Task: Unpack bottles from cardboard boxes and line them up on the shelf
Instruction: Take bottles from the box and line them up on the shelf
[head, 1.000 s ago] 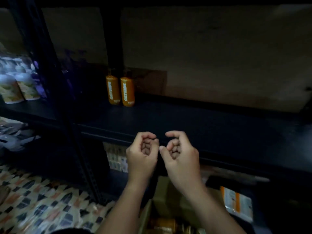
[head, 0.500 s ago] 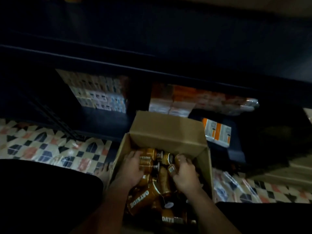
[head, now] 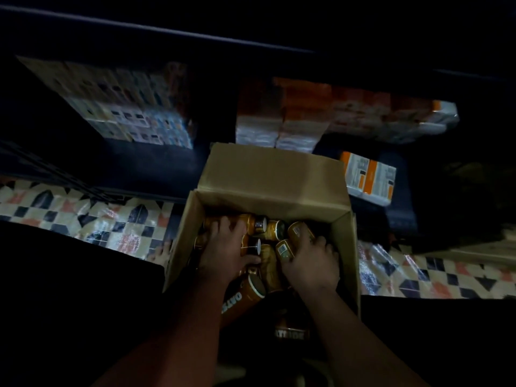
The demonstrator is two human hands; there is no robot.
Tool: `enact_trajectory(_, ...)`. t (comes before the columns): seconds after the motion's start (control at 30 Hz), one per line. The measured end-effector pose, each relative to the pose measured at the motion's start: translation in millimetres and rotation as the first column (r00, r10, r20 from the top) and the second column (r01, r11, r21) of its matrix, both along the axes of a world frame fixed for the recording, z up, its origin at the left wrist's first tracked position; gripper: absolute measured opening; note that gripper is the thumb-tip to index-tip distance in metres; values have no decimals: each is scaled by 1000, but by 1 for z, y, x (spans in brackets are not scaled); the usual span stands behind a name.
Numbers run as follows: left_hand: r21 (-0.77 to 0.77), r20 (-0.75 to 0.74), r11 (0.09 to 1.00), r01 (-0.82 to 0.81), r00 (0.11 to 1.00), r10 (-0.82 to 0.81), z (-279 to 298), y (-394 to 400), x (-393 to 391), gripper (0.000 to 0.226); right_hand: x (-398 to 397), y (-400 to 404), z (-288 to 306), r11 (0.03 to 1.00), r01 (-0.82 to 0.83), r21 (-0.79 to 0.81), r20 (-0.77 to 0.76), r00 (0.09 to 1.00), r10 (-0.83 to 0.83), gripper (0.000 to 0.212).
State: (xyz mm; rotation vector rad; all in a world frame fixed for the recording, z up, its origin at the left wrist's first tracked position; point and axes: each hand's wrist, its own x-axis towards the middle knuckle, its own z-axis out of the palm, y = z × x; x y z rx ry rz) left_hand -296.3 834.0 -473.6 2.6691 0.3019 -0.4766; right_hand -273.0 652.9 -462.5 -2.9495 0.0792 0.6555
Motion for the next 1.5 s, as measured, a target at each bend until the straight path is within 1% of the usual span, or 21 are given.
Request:
enact_trajectory(0.07, 65, -8, 996, 69, 998, -68, 0, -1, 1, 71, 5, -5, 2, 995, 69, 68, -43, 997, -66, 87)
enact_trajectory(0.13, 127, -58, 982, 138, 990, -131, 4, -2, 3, 73, 7, -8, 5, 990, 90, 106, -81, 993, -82, 89)
enact_trajectory(0.23, 171, -131, 961, 216, 972, -195, 10, -3, 8, 77, 12, -13, 7, 988, 50, 143, -127, 991, -31, 92)
enact_trajectory(0.3, 158, -171, 960, 230, 964, -203, 15, -3, 10, 75, 15, -17, 10, 988, 17, 156, -156, 988, 8, 93)
enact_trajectory(0.37, 159, -199, 956, 247, 956, -215, 19, -2, 10, 73, 16, -19, 14, 985, 0, 174, -158, 987, 28, 89)
enact_trajectory(0.47, 220, -160, 929, 296, 951, -265, 20, 3, 6, 72, 11, -20, 18, 977, -2, 211, -107, 994, 25, 83)
enact_trajectory(0.57, 246, -108, 927, 284, 958, -264, 18, 6, 1, 69, 1, -21, 19, 956, 103, 275, -66, 994, -88, 73)
enact_trajectory(0.63, 214, -103, 942, 258, 965, -241, 20, 6, -1, 66, -6, -23, 21, 943, 157, 292, -47, 988, -150, 66)
enact_trajectory(0.7, 144, -80, 968, 208, 977, -198, 22, 7, -2, 63, -9, -24, 26, 948, 159, 275, -2, 986, -165, 58)
enact_trajectory(0.77, 17, -44, 992, 125, 991, -124, 24, 8, -1, 62, -9, -24, 34, 949, 143, 279, 65, 984, -167, 57)
enact_trajectory(0.83, -84, -32, 995, 56, 998, -59, 27, 9, 2, 61, -8, -23, 43, 926, 127, 356, 144, 971, -189, 60)
enact_trajectory(0.9, -119, -12, 993, 4, 1000, -6, 31, 11, 3, 56, -7, -21, 51, 884, 140, 447, 178, 954, -241, 61)
enact_trajectory(0.93, -130, 24, 991, -19, 999, 23, 34, 12, 2, 53, -8, -22, 55, 849, 167, 502, 163, 945, -283, 62)
enact_trajectory(1.03, -184, 190, 980, -76, 975, 111, 47, 10, -1, 48, -9, -25, 68, 730, 242, 639, 92, 918, -385, 66)
enact_trajectory(1.13, -267, 405, 957, -109, 889, 215, 75, 2, 0, 45, -13, -30, 82, 628, 264, 732, 24, 911, -411, 64)
enact_trajectory(1.23, -331, 485, 934, -135, 825, 291, 111, -3, 3, 46, -10, -35, 109, 474, 249, 845, -77, 932, -354, 60)
enact_trajectory(1.3, -373, 529, 918, -135, 782, 330, 135, -4, 3, 43, -5, -37, 134, 407, 208, 890, -99, 957, -273, 63)
enact_trajectory(1.4, -502, 524, 855, -130, 741, 420, 178, -5, 3, 38, 1, -38, 180, 323, 129, 938, -80, 984, -159, 61)
enact_trajectory(1.5, -583, 539, 810, -62, 716, 443, 220, -6, 3, 36, 2, -35, 218, 265, 37, 964, -12, 995, -95, 62)
